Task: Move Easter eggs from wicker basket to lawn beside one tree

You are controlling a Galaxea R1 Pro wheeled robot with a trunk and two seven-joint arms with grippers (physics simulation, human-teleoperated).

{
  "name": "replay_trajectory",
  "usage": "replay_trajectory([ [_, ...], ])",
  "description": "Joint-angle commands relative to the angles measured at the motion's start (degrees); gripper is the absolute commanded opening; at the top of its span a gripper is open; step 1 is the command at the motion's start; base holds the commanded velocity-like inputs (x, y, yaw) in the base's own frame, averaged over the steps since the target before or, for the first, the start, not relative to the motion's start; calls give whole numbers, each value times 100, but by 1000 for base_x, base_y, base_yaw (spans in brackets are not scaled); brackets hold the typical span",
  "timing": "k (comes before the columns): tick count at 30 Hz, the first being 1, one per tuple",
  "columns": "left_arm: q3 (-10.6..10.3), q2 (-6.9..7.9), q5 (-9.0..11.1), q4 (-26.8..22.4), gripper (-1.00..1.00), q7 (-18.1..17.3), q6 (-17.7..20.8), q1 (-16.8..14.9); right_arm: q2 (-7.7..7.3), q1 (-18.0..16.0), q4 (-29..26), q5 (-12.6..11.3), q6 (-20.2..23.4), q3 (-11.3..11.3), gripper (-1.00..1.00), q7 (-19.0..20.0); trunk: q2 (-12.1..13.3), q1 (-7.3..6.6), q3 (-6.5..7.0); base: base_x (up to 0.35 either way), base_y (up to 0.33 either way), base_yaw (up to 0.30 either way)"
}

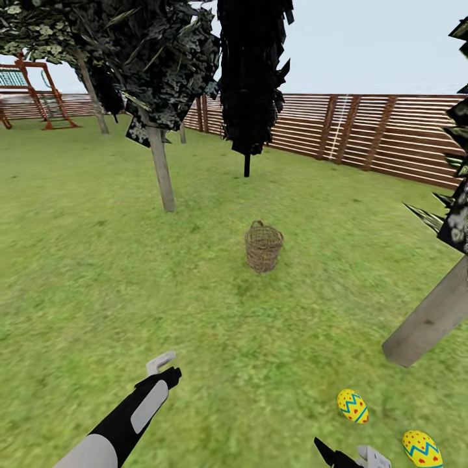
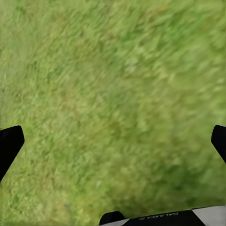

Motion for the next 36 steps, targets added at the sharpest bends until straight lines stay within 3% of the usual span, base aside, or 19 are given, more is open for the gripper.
replay_trajectory([
  [1,-39,9,29,-12,100,47,17,-3,6,-1,-10,-47,52,-15,100,12,36,-21,21,0,0,0],
  [8,-39,9,27,-12,100,49,17,-6,0,-1,133,-49,-27,74,100,10,316,-174,211,0,0,0],
  [16,-39,9,26,-15,100,51,17,-4,-2,-1,218,-54,-609,131,100,13,637,-350,427,0,0,0],
  [36,-39,9,59,-17,100,53,17,-3,6,-1,227,-54,-695,135,100,14,1439,-789,962,0,0,0],
])
